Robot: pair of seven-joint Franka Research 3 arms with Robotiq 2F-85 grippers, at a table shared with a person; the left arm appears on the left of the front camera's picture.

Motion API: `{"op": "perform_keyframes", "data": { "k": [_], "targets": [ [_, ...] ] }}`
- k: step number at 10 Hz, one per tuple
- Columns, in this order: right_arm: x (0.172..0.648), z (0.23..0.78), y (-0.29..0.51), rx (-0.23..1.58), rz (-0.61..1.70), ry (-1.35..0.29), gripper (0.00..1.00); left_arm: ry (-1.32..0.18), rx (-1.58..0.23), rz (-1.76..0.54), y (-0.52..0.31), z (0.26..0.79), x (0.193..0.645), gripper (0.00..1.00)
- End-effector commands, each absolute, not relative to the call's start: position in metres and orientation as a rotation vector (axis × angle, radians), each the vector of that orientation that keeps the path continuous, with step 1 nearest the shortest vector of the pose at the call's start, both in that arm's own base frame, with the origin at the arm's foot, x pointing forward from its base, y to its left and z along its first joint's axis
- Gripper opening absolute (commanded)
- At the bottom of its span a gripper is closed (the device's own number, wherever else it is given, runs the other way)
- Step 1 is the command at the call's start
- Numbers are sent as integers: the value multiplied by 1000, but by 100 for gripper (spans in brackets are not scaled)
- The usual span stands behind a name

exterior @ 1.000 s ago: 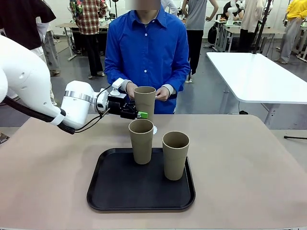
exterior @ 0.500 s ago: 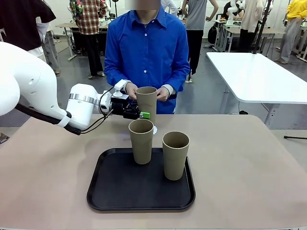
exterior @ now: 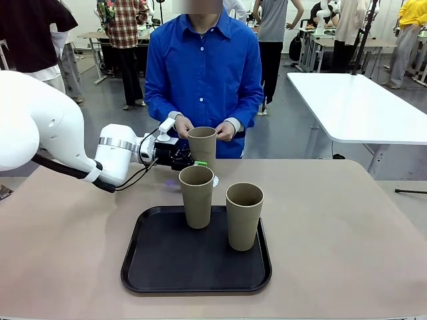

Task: Place coasters on the table and set cups on them.
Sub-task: Pick up one Reusable plastic cup and place it on a coaster set by the human.

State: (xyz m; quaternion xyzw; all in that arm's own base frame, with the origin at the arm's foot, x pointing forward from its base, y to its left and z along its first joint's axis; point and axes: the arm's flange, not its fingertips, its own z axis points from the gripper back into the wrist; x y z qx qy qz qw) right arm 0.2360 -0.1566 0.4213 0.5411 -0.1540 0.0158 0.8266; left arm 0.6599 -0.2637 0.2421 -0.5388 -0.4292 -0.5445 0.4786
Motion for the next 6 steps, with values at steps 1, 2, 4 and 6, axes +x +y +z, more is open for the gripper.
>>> {"op": "perform_keyframes", "data": {
  "k": [1,2,4,6],
  "targets": [
    [237,422,-157,1163,41,-343,100,-1030,-1273,-1354,-265,245,671,84],
    [237,422,-157,1163,41,-343,100,-1017,-1258,-1361,-266,245,671,84],
    [237,422,-157,1163,41,-343,100,-1017,-1237,-1369,-266,241,668,84],
    [237,422,-157,1163,41,-343,100,-1010,-1224,-1385,-269,239,669,84]
  ]
}}
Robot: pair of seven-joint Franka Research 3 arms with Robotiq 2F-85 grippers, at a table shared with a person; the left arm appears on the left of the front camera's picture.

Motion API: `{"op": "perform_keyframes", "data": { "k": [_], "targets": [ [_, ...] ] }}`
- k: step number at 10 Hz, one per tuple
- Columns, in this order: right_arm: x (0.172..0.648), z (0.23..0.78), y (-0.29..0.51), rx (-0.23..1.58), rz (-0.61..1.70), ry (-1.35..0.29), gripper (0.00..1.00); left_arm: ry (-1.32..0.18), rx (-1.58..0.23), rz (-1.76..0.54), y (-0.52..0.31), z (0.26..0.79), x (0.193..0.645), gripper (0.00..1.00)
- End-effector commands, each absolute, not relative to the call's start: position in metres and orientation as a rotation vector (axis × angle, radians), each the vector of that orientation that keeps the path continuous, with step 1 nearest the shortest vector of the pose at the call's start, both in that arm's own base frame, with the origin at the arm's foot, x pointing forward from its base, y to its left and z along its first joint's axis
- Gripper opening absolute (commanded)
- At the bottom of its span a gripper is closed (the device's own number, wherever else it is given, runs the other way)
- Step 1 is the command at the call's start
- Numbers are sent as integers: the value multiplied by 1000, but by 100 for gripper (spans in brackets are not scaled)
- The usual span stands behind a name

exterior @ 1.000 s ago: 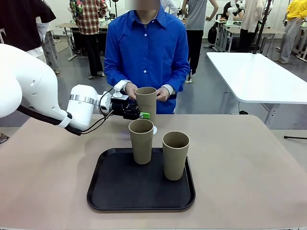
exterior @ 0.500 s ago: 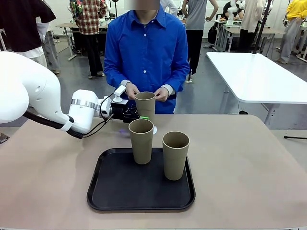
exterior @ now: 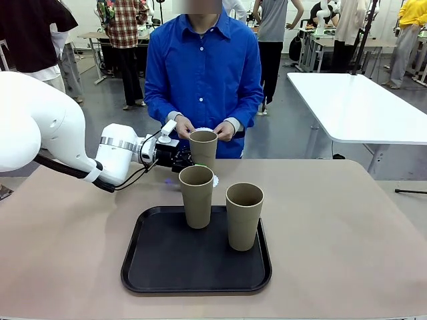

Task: Place coasters on the table and set cups on them.
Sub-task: Pick up one Reusable plastic cup and place it on a coaster set by the human.

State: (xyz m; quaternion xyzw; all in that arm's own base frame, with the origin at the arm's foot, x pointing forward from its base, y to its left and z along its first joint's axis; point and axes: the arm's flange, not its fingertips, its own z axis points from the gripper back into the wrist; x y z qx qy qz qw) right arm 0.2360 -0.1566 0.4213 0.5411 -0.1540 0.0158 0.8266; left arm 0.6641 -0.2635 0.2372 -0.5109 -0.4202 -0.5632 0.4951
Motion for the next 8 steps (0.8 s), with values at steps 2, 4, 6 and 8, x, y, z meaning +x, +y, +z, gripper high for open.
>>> {"op": "perform_keyframes", "data": {
  "k": [2,4,6,8],
  "targets": [
    [237,422,-157,1163,41,-343,100,-1000,-1232,-1373,-270,232,669,84],
    [237,422,-157,1163,41,-343,100,-995,-1234,-1367,-271,229,671,84],
    [237,422,-157,1163,41,-343,100,-997,-1232,-1362,-271,225,672,84],
    [237,422,-157,1163,41,-343,100,-1011,-1231,-1362,-272,225,675,84]
  ]
}}
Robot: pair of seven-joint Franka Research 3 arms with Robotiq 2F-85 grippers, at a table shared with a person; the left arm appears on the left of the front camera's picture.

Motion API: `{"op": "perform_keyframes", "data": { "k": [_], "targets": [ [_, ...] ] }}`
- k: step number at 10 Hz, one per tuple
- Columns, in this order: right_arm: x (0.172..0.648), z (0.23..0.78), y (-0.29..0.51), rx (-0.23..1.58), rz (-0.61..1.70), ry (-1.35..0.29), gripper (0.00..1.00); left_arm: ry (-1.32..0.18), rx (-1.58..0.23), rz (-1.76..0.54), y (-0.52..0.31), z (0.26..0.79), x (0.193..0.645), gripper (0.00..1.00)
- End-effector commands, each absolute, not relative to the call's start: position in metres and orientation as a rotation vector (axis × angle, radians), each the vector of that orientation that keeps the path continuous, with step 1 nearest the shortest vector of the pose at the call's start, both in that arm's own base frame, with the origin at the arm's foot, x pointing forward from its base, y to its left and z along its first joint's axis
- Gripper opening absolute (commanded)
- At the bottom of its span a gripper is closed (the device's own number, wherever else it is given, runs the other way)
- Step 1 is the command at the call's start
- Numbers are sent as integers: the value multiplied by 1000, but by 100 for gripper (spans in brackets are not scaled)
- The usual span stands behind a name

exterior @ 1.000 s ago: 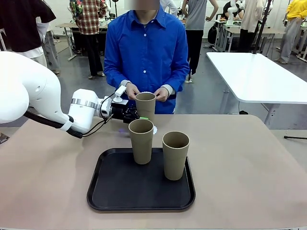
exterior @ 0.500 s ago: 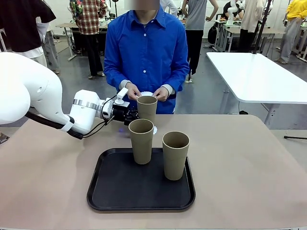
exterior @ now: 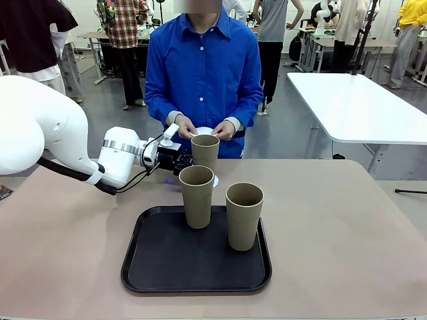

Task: Place coasters on the table and set cups on them.
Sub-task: Pick up one Reusable plastic cup and place it on a coaster set by the human.

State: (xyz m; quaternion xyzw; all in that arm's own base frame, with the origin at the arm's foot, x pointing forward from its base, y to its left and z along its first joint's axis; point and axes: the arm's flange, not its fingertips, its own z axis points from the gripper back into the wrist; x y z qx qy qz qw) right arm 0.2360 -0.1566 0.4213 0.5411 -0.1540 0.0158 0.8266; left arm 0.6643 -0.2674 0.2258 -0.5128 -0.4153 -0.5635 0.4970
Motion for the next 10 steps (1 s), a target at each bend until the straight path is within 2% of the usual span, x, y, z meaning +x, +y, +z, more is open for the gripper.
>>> {"op": "perform_keyframes", "data": {
  "k": [1,6,7,10],
  "targets": [
    [237,422,-157,1163,41,-343,100,-1018,-1230,-1370,-271,225,674,84],
    [237,422,-157,1163,41,-343,100,-1015,-1247,-1388,-270,227,677,84],
    [237,422,-157,1163,41,-343,100,-1008,-1257,-1381,-270,226,677,100],
    [237,422,-157,1163,41,-343,100,-1003,-1270,-1381,-270,228,678,100]
  ]
}}
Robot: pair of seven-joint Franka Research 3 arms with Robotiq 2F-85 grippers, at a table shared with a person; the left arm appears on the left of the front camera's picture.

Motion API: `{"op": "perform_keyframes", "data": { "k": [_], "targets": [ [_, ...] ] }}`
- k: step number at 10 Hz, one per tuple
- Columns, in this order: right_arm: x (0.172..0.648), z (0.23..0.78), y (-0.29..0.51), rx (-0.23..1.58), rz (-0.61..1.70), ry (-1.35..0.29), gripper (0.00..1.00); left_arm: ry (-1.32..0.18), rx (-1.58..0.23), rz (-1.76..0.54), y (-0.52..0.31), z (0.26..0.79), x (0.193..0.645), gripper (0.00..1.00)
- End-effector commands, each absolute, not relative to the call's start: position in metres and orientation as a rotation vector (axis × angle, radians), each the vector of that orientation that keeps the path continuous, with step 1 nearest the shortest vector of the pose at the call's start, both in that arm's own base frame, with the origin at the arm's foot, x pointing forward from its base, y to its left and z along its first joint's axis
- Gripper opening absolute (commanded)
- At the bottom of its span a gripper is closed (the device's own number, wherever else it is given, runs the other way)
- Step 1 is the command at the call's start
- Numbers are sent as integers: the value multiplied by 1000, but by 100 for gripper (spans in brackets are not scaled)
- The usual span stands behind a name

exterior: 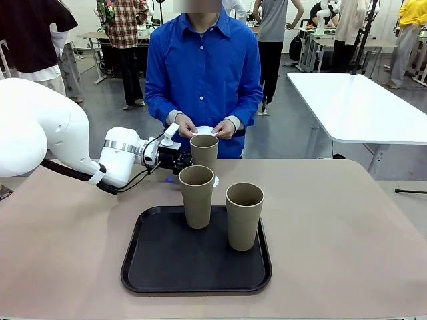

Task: Place coasters on the table and set cups on them.
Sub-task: Pick up one Reusable plastic cup and place it on a coaster set by the human.

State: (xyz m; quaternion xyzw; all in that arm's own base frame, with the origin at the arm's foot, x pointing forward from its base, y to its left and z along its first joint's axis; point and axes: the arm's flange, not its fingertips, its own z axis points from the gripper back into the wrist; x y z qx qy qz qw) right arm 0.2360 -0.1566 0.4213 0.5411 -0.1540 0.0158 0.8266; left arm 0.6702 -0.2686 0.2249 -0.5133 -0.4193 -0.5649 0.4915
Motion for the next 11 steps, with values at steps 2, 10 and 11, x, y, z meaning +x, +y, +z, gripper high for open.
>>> {"op": "perform_keyframes", "data": {
  "k": [2,10,11],
  "targets": [
    [237,422,-157,1163,41,-343,100,-994,-1280,-1378,-270,227,677,100],
    [237,422,-157,1163,41,-343,100,-948,-1290,-1405,-266,227,682,100],
    [237,422,-157,1163,41,-343,100,-950,-1287,-1405,-265,227,682,100]
  ]
}}
